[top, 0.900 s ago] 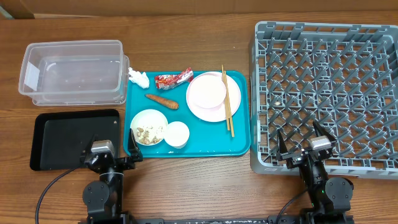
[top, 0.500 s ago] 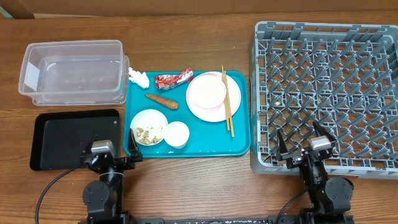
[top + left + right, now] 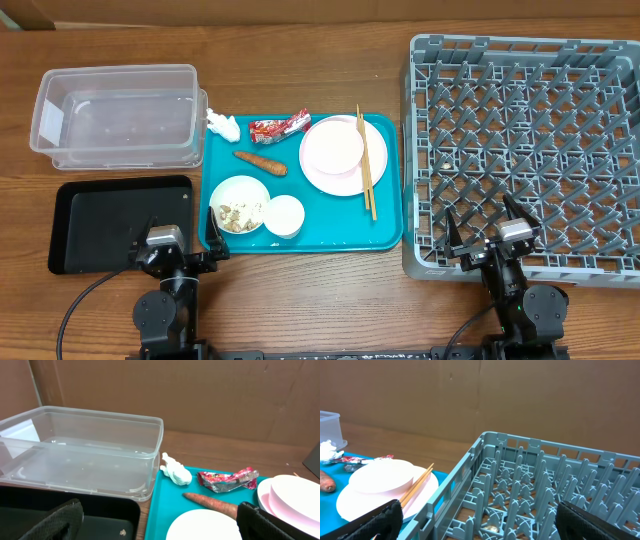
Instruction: Sort waste into correct bins and load items into the dishwasher
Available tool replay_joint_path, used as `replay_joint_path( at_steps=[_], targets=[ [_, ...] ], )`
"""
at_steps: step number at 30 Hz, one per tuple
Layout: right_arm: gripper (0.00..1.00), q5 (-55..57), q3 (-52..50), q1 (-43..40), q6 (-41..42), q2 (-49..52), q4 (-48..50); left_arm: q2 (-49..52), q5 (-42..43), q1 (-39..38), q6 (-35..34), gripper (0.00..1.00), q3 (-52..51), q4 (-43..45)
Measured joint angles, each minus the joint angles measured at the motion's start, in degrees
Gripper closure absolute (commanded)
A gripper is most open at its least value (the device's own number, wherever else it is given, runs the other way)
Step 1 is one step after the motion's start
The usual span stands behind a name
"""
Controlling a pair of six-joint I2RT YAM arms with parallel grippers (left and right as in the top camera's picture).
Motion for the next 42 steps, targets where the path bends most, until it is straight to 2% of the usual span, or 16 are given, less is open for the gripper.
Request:
replay_joint_path(
  at_steps=[8,10,18,21,24,27,31,35,38,41,42],
  targets=[
    [0.0,0.0,0.0,0.0,0.02,0.0,0.0,0.0,-2.05,0.0,-0.15,0.0,0.0,0.02],
    [0.0,0.0,0.0,0.0,0.0,0.0,-0.02,0.0,-1.01,0.0,-2.23,0.0,0.0,0.02],
    [0.0,0.02,0.02,0.0,0.0,0.0,-0.02,0.0,7.58,0.0,-15.1,0.0,0.0,0.9],
    [0.0,0.0,0.0,0.0,0.02,0.0,0.02,0.0,10.36,0.0,-16.22,0.0,0.0,1.25],
    [0.0,0.02,0.0,0.0,0.0,0.0,0.0,0.0,17.07,0.0,-16.48,0.0,0.0,2.58],
    [0.0,0.02,0.02,0.0,-0.04,0.0,0.0,0.04,19.65,0.0,-16.52,0.0,3.56,-3.67],
    [0.0,0.0,0.02,0.0,0.02,0.0,-0.02,2.34,21.49,0.0,-14.38,0.0,19.52,-14.19],
    [0.0,-0.02,0.0,0.0,0.0,-0.02,0.04,12.26,22.21,0.0,-11.26,0.0,37.51,-22.67],
    [0.0,0.0,0.02,0.0,0.0,-0.02,0.0,25.92,22.75,0.0,-9.42,0.0,53.66,-33.88],
    [0.0,-0.02,0.02,0.0,0.0,-0.02,-0.02,41.57,23.67,0.07,-8.63,0.0,72.04,-51.91],
    [0.0,-0.02,0.0,0.0,0.0,-0.04,0.02,45.97,24.11,0.07,-8.55,0.0,76.5,-54.14]
  ],
)
